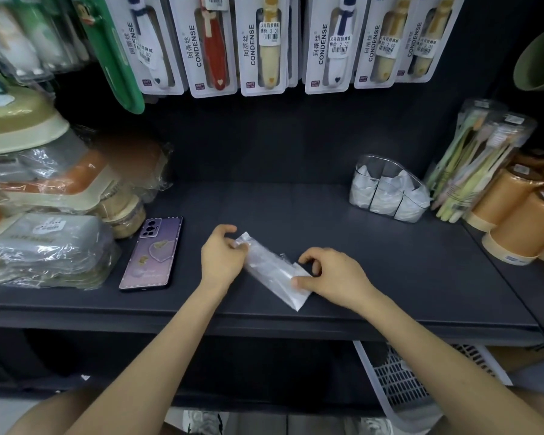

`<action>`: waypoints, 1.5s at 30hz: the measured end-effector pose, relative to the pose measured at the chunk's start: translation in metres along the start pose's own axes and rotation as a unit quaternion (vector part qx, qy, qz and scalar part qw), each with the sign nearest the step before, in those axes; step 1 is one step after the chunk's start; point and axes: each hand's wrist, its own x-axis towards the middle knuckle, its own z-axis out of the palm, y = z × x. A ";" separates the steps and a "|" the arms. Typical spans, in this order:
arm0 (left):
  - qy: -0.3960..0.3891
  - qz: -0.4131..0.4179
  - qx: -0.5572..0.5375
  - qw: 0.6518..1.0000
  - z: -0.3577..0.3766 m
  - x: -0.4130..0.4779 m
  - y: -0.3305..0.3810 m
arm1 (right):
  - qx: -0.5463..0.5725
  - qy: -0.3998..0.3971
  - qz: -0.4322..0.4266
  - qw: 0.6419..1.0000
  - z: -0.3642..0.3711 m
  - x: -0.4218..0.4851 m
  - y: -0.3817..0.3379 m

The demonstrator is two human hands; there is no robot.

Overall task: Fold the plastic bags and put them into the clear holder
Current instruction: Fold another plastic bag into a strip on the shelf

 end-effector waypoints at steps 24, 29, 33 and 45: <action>-0.211 0.354 0.404 0.816 0.002 -0.028 -0.012 | -0.229 -0.074 -0.182 0.953 0.028 -0.023 0.015; -0.285 0.335 0.420 0.794 -0.002 -0.031 -0.012 | -0.233 -0.106 -0.204 0.945 0.010 -0.029 0.037; -0.264 0.329 0.427 0.800 -0.002 -0.038 -0.018 | -0.216 -0.136 -0.203 0.945 -0.002 -0.029 0.052; -0.264 0.313 0.444 0.797 0.000 -0.040 -0.019 | -0.206 -0.037 -0.129 0.969 0.038 -0.045 0.022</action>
